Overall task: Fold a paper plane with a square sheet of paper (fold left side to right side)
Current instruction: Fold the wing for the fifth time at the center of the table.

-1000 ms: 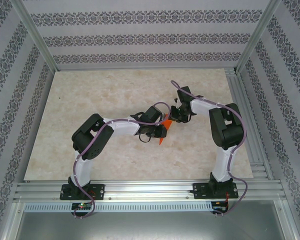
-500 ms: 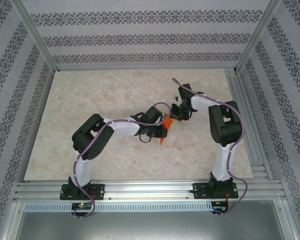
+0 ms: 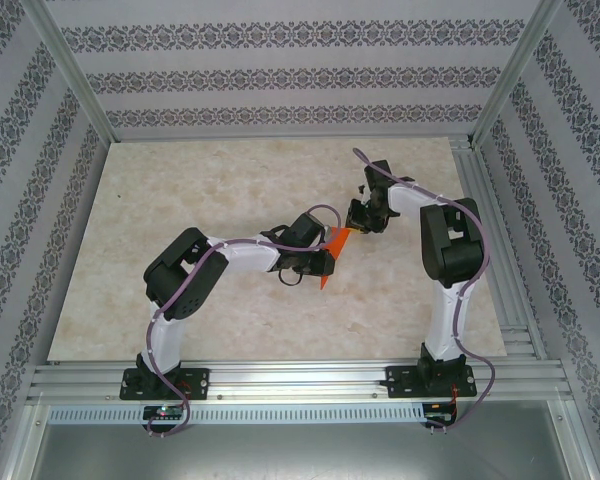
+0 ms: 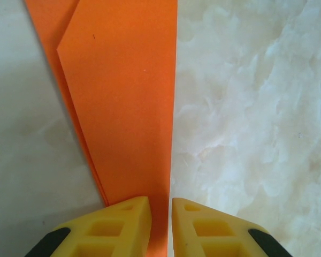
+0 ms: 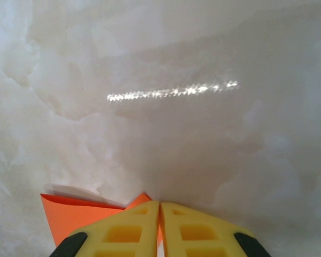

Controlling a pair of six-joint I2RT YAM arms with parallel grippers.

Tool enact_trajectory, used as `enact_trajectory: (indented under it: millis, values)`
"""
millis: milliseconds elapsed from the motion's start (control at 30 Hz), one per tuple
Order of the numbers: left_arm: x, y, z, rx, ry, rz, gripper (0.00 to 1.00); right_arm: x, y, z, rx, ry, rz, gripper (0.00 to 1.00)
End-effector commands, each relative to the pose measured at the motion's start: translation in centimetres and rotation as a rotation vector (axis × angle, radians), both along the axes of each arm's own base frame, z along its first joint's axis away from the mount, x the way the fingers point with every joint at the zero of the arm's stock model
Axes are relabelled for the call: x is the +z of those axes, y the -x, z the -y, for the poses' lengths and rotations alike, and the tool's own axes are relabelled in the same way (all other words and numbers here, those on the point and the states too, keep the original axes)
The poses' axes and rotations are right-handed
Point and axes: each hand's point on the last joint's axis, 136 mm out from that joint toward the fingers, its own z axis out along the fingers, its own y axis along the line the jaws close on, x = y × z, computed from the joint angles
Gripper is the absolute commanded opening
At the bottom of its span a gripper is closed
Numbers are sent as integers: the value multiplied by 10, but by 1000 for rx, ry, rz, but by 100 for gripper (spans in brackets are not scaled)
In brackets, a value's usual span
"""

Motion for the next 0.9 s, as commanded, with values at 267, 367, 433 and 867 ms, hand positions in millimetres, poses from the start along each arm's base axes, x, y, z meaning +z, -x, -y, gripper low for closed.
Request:
enact_trajectory:
  millis: [267,367,433,867]
  values:
    - [-76,64,-50,-29,-247,-234,23,45,-31,29,-22,78,150,12]
    - [-74,63,-49,-26,-241,-229,23,59,-14,10,-7,-5,167,12]
    - [-73,63,-48,-24,-236,-227,23,63,0,-7,14,-71,167,12]
    - [-57,56,-37,-34,-189,-202,23,-4,23,-42,28,-117,21,12]
